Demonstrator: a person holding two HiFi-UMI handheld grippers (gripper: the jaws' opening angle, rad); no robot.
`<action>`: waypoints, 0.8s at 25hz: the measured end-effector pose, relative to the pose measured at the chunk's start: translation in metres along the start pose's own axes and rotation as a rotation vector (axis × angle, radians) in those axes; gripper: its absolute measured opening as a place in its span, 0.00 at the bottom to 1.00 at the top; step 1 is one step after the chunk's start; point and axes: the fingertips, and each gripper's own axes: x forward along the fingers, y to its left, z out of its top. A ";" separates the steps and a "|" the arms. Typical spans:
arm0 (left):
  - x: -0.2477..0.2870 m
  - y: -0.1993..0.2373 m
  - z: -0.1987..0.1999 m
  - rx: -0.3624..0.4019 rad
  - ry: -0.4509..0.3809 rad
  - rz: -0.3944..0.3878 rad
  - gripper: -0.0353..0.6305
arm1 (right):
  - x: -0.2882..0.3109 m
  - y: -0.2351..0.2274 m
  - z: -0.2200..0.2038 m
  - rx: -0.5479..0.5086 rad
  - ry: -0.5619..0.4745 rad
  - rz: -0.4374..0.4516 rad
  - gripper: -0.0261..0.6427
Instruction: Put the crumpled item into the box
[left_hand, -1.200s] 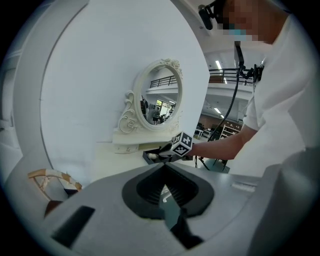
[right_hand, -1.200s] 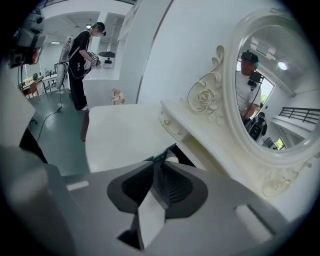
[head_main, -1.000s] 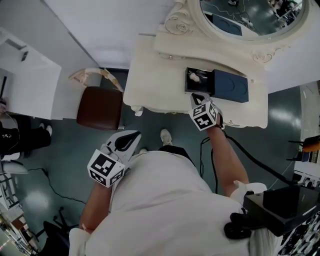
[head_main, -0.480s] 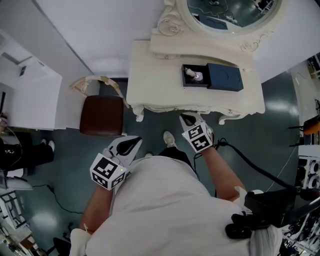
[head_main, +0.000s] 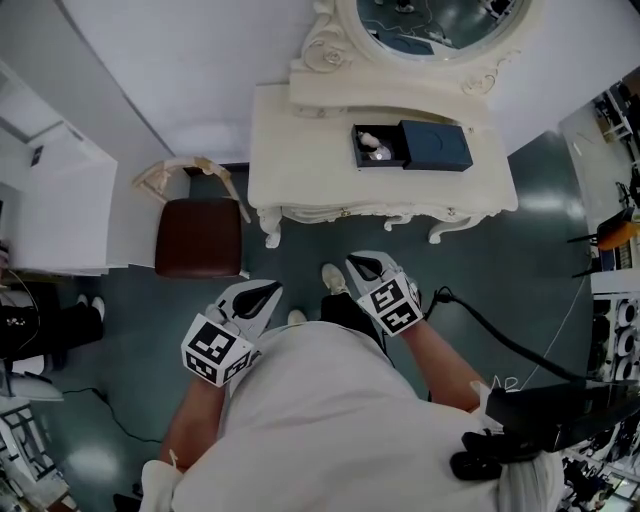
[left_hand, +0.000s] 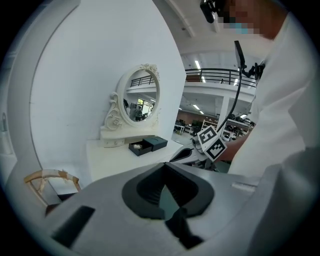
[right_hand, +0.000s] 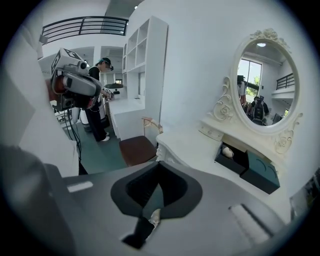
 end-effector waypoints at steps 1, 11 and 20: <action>-0.001 -0.003 -0.002 0.005 0.001 -0.004 0.06 | -0.003 0.005 -0.001 0.000 0.001 0.000 0.04; -0.016 -0.022 -0.013 0.008 -0.002 -0.026 0.06 | -0.023 0.040 0.006 -0.011 -0.025 0.016 0.04; -0.027 -0.033 -0.023 0.007 0.002 -0.029 0.06 | -0.030 0.058 0.010 -0.035 -0.049 0.028 0.04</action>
